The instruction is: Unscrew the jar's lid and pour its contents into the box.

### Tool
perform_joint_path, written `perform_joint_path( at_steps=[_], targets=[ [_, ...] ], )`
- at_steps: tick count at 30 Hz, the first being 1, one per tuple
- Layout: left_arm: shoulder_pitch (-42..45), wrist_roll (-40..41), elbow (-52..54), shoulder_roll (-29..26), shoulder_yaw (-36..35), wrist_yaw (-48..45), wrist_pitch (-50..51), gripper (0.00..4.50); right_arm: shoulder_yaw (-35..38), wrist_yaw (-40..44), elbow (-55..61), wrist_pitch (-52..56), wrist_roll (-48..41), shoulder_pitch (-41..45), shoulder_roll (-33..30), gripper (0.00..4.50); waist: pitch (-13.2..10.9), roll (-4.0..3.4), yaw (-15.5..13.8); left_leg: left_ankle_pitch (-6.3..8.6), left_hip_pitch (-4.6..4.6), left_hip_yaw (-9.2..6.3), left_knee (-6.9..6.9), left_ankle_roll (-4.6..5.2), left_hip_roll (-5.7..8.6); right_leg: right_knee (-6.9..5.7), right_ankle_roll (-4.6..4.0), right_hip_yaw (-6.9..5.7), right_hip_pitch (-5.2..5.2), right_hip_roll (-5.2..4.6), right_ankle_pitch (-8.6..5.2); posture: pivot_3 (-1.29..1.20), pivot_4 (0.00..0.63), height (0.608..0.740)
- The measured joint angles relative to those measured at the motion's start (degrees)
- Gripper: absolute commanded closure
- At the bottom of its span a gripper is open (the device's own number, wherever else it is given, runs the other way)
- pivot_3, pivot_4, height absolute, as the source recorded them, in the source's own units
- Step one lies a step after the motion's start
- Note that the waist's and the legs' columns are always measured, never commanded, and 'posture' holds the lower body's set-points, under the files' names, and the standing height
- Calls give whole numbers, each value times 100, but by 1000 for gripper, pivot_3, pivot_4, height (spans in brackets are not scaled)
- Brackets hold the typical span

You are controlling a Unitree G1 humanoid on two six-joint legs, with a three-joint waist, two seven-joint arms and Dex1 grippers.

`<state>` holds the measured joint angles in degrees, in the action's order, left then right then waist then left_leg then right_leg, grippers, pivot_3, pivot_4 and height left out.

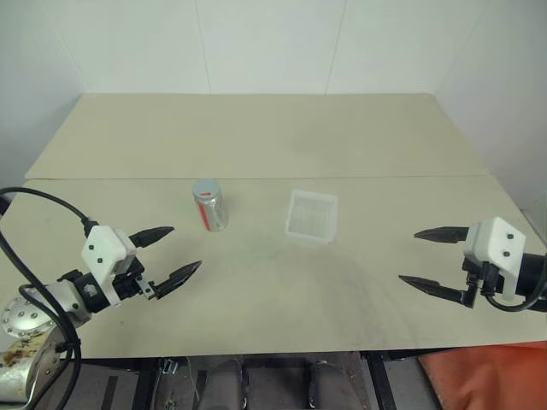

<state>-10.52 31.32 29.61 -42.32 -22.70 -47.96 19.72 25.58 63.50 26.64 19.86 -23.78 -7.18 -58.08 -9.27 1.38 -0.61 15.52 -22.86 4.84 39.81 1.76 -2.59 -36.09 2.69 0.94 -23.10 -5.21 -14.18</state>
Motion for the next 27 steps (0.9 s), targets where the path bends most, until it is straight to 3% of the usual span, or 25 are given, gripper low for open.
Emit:
perform_joint_path(
  at_steps=[12,18,27],
  targets=[
    [168,-234,-175,140,42,204,-126,0,-33,-250,9,12,21,51,66,29,0,-1,0,0,1,0,0,0,1,0,0,0,2,0,0,0,150,740],
    [313,-1241,-442,1119,715,1247,-600,0,-685,-1077,184,235,256,504,526,29,4,2,7,0,-1,-3,2,0,2,-1,2,1,2,0,2,0,150,740],
    [552,-2355,-833,2078,1255,2585,-988,0,-1646,-1762,331,449,453,1203,1091,29,4,2,-8,0,-4,-7,4,0,4,-2,3,-1,1,-1,4,0,150,740]
  ],
)
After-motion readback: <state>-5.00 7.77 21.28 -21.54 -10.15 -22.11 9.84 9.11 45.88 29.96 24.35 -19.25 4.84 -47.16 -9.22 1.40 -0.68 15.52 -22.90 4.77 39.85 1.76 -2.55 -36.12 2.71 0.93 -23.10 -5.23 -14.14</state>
